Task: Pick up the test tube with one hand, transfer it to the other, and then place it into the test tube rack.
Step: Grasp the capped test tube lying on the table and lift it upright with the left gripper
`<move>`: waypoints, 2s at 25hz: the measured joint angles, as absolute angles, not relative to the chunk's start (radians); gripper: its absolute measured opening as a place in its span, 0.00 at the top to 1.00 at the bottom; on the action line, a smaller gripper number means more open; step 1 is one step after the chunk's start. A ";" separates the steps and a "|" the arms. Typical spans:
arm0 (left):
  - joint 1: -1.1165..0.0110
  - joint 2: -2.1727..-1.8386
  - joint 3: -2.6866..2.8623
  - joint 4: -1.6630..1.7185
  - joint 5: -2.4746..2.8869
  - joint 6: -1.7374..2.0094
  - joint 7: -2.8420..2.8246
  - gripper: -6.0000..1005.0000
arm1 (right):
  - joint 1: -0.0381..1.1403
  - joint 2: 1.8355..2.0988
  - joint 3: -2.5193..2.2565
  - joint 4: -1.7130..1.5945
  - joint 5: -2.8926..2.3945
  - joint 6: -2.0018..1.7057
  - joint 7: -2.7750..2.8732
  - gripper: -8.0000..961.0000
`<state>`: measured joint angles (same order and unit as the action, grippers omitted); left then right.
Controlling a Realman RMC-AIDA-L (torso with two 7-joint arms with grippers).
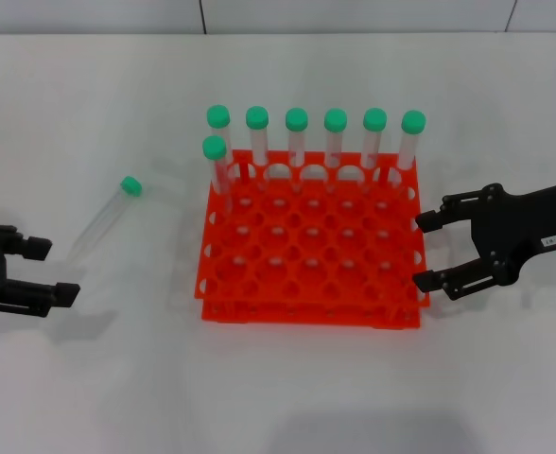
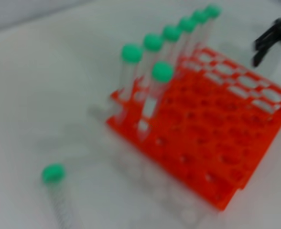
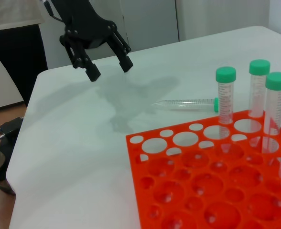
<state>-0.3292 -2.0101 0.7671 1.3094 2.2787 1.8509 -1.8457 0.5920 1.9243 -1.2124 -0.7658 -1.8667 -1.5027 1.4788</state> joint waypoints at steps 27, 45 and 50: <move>-0.476 -2.055 0.833 1.211 2.601 1.597 -2.192 0.20 | 0.591 1.939 -1.211 -0.776 -1.867 -1.491 1.477 0.15; -0.520 -2.067 0.881 1.106 2.626 1.480 -2.204 0.20 | 0.598 1.953 -1.218 -0.776 -1.867 -1.476 1.470 0.15; -0.523 -2.067 0.881 1.097 2.627 1.474 -2.202 0.20 | 0.598 1.955 -1.218 -0.776 -1.867 -1.476 1.469 0.15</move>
